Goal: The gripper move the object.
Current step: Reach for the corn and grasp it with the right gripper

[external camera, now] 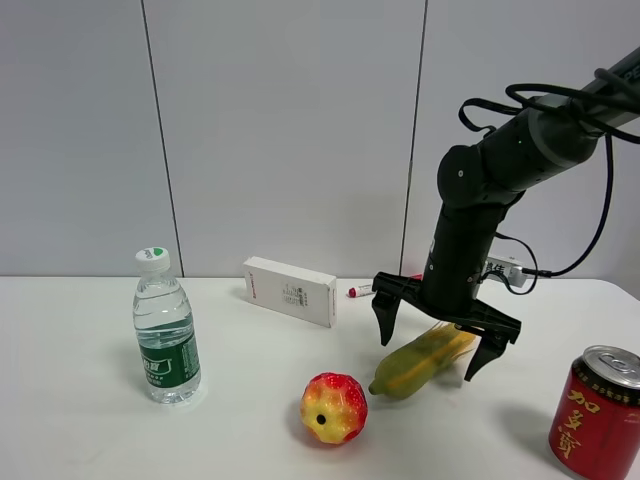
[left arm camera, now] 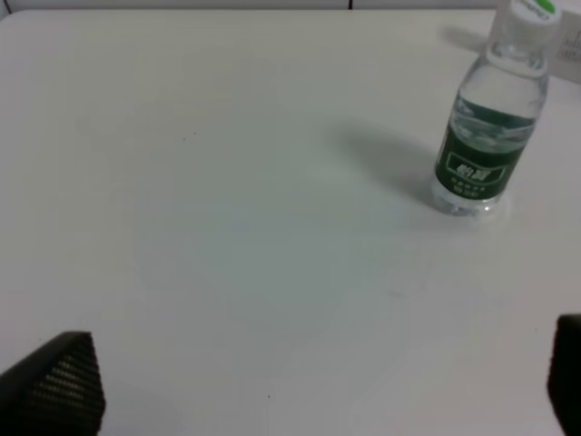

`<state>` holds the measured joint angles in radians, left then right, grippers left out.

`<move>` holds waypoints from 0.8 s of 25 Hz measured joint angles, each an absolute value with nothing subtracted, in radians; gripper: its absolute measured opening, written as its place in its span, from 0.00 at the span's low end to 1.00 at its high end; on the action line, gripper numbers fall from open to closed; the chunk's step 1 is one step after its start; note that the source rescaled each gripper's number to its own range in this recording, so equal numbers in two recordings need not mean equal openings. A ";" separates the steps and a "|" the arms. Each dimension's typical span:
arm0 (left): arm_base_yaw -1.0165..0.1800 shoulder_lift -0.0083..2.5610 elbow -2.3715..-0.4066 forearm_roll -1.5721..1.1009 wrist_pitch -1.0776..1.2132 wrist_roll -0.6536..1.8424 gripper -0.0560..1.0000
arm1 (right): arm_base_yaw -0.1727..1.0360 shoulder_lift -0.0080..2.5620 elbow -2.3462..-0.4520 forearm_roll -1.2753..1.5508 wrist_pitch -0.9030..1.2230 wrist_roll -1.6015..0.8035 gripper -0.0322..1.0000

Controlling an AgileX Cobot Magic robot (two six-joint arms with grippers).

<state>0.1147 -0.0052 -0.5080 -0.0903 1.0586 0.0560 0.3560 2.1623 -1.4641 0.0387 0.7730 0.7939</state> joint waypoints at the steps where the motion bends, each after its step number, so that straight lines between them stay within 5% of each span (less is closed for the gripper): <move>1: 0.115 -0.005 -0.508 -0.090 1.059 0.056 1.00 | 0.356 2.167 -1.464 0.038 0.774 0.793 1.00; 6: 0.115 -0.005 -0.508 -0.090 1.059 0.056 1.00 | 0.356 2.170 -1.464 0.036 0.774 0.785 0.99; 13: 0.115 -0.005 -0.508 -0.090 1.059 0.056 1.00 | 0.356 2.170 -1.464 0.012 0.775 0.779 0.77; 16: 0.115 -0.005 -0.508 -0.090 1.059 0.056 1.00 | 0.356 2.170 -1.464 0.010 0.775 0.778 0.60; 20: 0.115 -0.005 -0.508 -0.090 1.059 0.056 1.00 | 0.356 2.170 -1.464 0.010 0.775 0.778 0.20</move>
<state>0.1147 -0.0052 -0.5080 -0.0903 1.0586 0.0560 0.3560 2.1696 -1.4641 0.0104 0.7747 0.7779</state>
